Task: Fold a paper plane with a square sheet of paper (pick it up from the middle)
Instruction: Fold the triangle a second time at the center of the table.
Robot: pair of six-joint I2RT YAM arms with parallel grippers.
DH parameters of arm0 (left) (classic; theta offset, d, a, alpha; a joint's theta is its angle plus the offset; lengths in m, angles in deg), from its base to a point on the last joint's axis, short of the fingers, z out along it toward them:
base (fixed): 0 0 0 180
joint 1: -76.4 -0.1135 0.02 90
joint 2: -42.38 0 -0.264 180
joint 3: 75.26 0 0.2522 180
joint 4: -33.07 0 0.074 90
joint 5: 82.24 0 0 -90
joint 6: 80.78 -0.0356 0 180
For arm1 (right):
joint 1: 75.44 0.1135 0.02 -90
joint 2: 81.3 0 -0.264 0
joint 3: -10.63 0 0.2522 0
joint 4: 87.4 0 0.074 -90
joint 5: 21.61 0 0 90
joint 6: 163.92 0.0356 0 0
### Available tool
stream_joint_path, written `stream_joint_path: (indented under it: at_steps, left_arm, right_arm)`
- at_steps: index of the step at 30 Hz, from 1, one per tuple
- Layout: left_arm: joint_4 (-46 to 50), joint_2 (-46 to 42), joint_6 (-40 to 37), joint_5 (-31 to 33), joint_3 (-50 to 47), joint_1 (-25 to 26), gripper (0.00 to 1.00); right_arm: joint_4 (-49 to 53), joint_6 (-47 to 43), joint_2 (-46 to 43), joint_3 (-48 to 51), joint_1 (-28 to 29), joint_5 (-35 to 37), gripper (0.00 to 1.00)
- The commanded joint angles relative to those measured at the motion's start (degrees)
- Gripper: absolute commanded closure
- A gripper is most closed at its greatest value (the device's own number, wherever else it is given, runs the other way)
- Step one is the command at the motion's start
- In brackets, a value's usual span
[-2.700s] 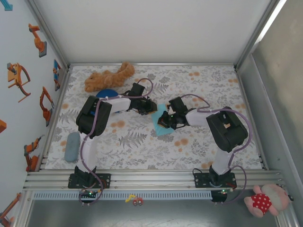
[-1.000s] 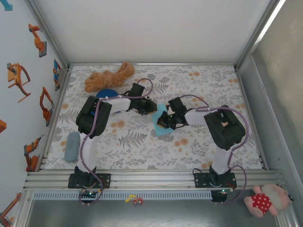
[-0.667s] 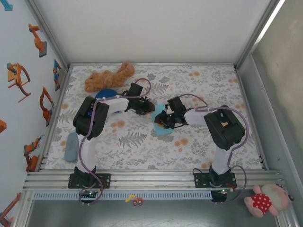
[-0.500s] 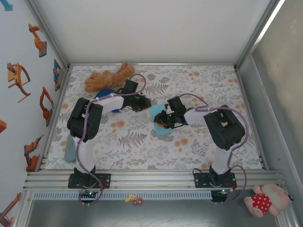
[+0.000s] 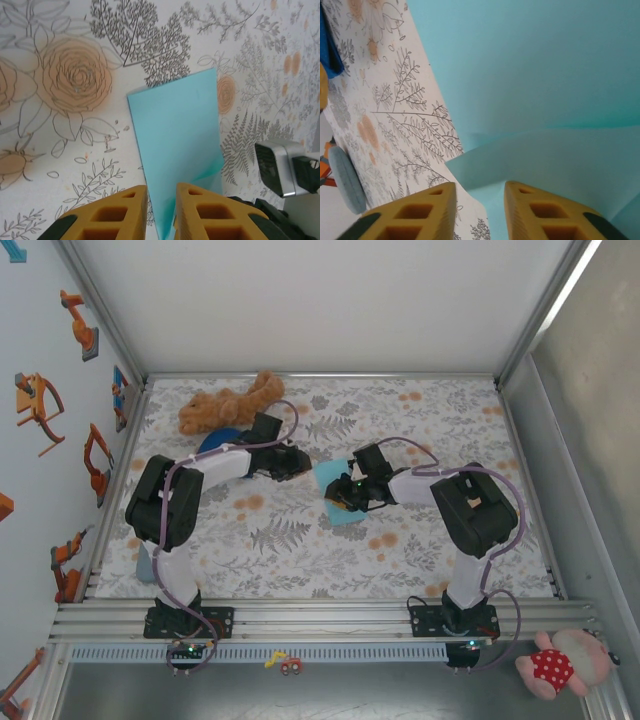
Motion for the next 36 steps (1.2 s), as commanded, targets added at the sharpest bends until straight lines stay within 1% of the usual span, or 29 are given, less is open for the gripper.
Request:
stream_joint_path:
  at_steps: [1,5,10,17,26,36]
  left_arm:
    - [-0.1,-3.1,1.3,-0.6,-1.4,1.6,0.79]
    - [-0.9,-3.5,2.8,-0.9,-3.0,3.9,0.84]
    - [-1.8,-3.4,3.9,-1.3,-4.2,6.0,0.90]
    - [-3.7,-0.3,5.3,-2.5,-3.2,7.7,0.95]
    - [-2.5,3.7,5.2,-2.8,-0.7,9.1,0.96]
    - [4.0,7.1,3.8,2.4,1.3,9.3,0.97]
  right_arm:
    - [7.4,-1.1,2.2,1.7,0.0,7.2,0.79]
    - [9.5,-1.6,2.3,0.9,0.3,8.2,0.93]
    - [10.9,-1.4,3.3,0.0,0.4,8.4,1.00]
    - [10.5,-0.6,3.9,0.0,0.4,8.2,1.00]
    - [9.6,0.2,4.1,0.3,0.4,7.7,1.00]
    - [7.4,1.2,3.4,1.3,0.4,6.5,1.00]
